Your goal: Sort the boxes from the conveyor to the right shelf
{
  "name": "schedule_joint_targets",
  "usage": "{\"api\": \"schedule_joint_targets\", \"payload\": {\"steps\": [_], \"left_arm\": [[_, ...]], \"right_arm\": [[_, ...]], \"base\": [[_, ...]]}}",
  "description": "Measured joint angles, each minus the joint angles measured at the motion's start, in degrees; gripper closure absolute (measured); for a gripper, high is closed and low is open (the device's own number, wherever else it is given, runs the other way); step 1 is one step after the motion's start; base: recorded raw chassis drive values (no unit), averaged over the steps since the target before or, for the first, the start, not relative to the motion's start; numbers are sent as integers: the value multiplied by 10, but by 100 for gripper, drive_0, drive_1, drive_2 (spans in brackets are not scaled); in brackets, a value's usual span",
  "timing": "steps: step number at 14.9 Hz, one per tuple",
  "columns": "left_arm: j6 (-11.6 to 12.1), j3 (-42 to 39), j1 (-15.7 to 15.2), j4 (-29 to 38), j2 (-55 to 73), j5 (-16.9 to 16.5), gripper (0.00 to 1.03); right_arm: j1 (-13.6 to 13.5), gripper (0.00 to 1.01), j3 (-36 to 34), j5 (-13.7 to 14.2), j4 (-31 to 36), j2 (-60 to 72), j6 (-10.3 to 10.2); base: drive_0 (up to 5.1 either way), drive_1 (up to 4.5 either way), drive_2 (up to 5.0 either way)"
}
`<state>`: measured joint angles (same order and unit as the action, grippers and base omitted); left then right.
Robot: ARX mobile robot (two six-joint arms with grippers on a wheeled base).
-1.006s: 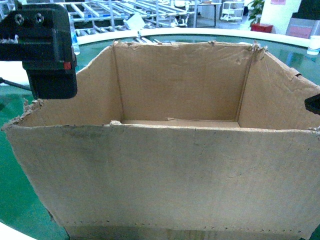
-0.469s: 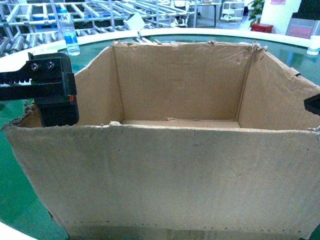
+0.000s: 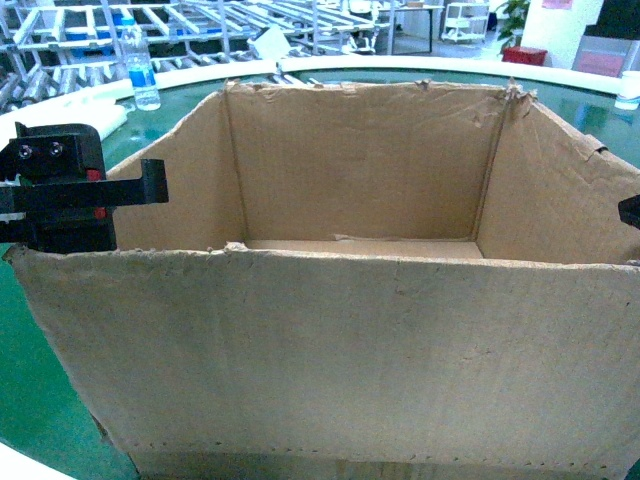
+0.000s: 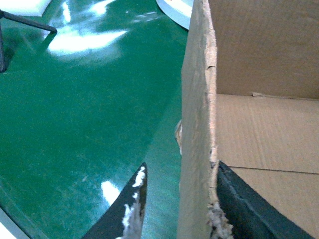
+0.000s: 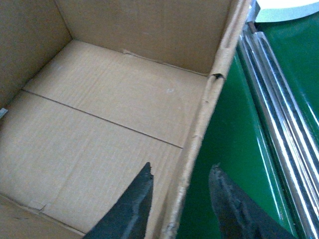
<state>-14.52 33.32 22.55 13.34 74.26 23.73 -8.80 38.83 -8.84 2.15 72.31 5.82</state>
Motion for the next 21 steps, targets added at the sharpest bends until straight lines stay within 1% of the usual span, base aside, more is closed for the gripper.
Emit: {"api": "schedule_joint_targets", "payload": {"steps": [1, 3, 8, 10, 13, 15, 20, 21], "left_arm": [[0, 0, 3, 1, 0, -9, 83], [-1, 2, 7, 3, -1, -17, 102], [0, 3, 7, 2, -2, -15, 101], [16, 3, 13, 11, -10, -3, 101], [37, 9, 13, 19, -31, 5, 101], [44, 20, 13, 22, -37, 5, 101], [52, 49, 6, 21, -51, 0, 101], [59, 57, 6, 21, -55, 0, 101]], "right_arm": [[-6, 84, 0, -5, 0, 0, 0], [-7, 99, -1, -4, 0, 0, -7], [-6, 99, -5, -2, 9, 1, -12], [-1, 99, -3, -6, 7, 1, -15], [0, 99, 17, -17, -18, 1, -12], [5, 99, 39, -24, -27, 1, -10], [17, 99, 91, -50, -52, -1, 0], [17, 99, 100, -53, -59, -3, 1]], "base": [[0, 0, 0], [0, 0, 0], [0, 0, 0], [0, 0, 0], [0, 0, 0], [0, 0, 0], [0, 0, 0], [0, 0, 0]]}}
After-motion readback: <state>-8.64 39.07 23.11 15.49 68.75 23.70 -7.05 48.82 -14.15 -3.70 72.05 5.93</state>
